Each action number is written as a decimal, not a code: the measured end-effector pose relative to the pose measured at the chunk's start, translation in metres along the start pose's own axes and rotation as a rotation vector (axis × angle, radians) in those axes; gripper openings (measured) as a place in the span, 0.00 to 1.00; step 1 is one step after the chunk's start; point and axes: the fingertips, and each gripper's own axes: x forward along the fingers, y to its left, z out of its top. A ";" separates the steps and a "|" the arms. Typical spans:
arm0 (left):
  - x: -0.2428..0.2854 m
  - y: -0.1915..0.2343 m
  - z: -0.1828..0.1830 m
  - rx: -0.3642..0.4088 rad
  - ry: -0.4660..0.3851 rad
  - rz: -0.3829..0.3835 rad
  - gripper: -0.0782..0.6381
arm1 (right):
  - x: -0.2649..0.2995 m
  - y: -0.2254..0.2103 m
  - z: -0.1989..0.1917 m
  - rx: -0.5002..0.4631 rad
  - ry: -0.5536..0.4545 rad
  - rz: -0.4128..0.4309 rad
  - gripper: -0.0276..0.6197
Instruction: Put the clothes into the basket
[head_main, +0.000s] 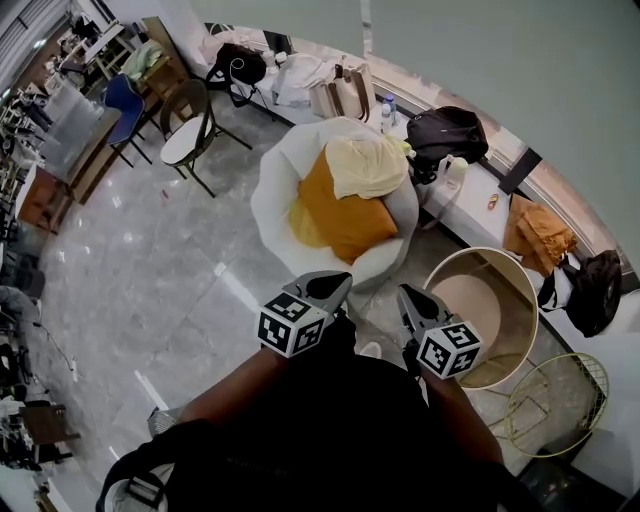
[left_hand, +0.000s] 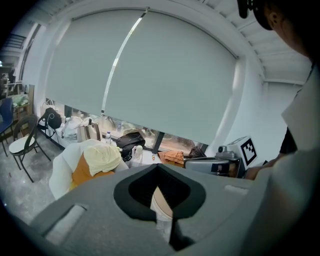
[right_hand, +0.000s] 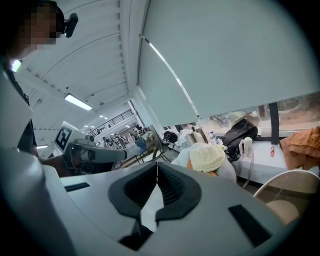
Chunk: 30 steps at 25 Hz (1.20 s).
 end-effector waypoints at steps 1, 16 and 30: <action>0.004 0.003 0.002 0.001 0.002 -0.007 0.11 | 0.003 -0.003 0.001 0.000 0.004 -0.006 0.07; 0.074 0.114 0.103 0.061 -0.057 -0.105 0.11 | 0.133 -0.038 0.087 -0.066 0.033 -0.060 0.07; 0.070 0.227 0.115 0.000 -0.073 -0.064 0.11 | 0.234 -0.042 0.121 -0.110 0.079 -0.069 0.07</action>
